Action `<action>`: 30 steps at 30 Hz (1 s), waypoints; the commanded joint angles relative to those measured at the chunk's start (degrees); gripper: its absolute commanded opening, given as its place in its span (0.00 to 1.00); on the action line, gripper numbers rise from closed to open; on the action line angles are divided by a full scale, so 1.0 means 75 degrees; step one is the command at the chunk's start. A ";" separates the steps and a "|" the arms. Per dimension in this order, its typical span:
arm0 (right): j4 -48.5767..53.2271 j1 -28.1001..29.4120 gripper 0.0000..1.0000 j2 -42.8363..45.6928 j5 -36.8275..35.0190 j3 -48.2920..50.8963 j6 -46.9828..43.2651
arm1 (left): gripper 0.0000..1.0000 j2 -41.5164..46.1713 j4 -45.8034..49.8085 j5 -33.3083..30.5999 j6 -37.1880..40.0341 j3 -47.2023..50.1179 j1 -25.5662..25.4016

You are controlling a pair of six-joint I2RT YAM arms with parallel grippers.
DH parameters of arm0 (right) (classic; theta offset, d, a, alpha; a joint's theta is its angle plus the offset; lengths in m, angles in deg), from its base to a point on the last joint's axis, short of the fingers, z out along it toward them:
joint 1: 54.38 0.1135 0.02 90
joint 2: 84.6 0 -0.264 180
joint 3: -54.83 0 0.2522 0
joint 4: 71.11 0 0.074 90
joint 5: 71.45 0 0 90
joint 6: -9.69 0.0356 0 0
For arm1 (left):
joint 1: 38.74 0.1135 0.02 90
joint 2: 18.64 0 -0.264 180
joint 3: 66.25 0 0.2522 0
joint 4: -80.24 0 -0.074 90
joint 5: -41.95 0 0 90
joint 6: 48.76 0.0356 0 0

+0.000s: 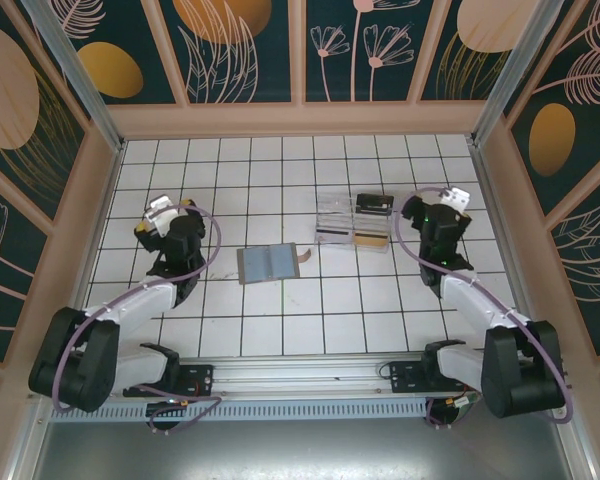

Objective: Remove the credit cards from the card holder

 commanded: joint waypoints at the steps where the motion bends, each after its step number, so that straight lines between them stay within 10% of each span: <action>1: -0.1472 -0.0750 0.99 -0.0135 0.0183 0.0409 -0.0235 | 0.99 -0.0525 -0.1094 -0.0076 0.0377 0.0058 0.0656; 24: -0.9605 -0.1547 0.99 -0.3945 0.3358 0.2207 -0.1420 | 0.99 -0.1727 -0.5032 0.3574 0.1646 0.1536 0.1846; 30: -0.6875 -0.1549 0.99 -0.2262 0.2836 0.1635 -0.1612 | 0.99 -0.2014 -0.5739 0.3748 0.1674 0.1836 0.1885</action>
